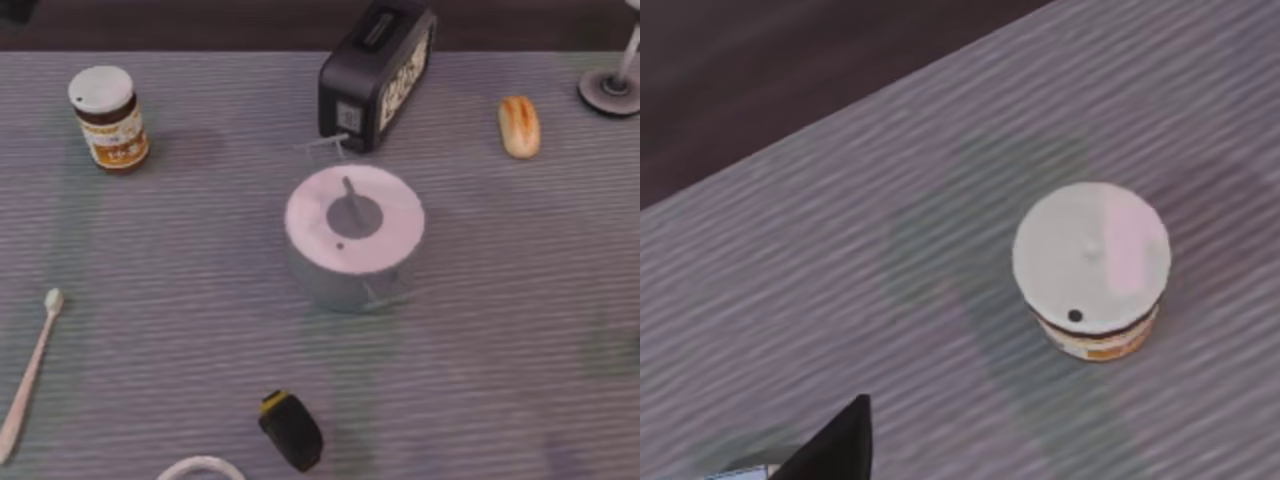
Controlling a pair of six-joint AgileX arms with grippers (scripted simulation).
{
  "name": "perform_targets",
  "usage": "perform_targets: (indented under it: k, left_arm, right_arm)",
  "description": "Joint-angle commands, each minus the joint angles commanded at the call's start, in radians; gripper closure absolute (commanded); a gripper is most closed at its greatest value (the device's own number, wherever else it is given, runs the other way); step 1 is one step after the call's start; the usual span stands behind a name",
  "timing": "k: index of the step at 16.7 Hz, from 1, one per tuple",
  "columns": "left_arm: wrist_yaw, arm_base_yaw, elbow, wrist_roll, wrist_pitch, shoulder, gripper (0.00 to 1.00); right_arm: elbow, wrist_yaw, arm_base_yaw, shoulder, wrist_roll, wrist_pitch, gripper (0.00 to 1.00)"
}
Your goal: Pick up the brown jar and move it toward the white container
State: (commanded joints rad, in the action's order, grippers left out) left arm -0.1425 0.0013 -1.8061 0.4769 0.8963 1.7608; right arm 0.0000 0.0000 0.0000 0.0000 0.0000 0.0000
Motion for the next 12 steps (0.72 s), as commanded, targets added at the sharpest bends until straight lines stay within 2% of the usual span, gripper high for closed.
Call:
perform_targets:
  k: [7, 12]
  left_arm:
    - [-0.046, 0.002, -0.618, 0.157, 0.312, 0.617, 0.0]
    - [-0.064, 0.004, -0.875, 0.222, 0.451, 0.886, 0.0]
  right_arm:
    - [0.0, 0.0, 0.0, 0.0, 0.0, 0.0, 0.0]
    - [0.0, 0.0, 0.0, 0.0, 0.0, 0.0, 0.0]
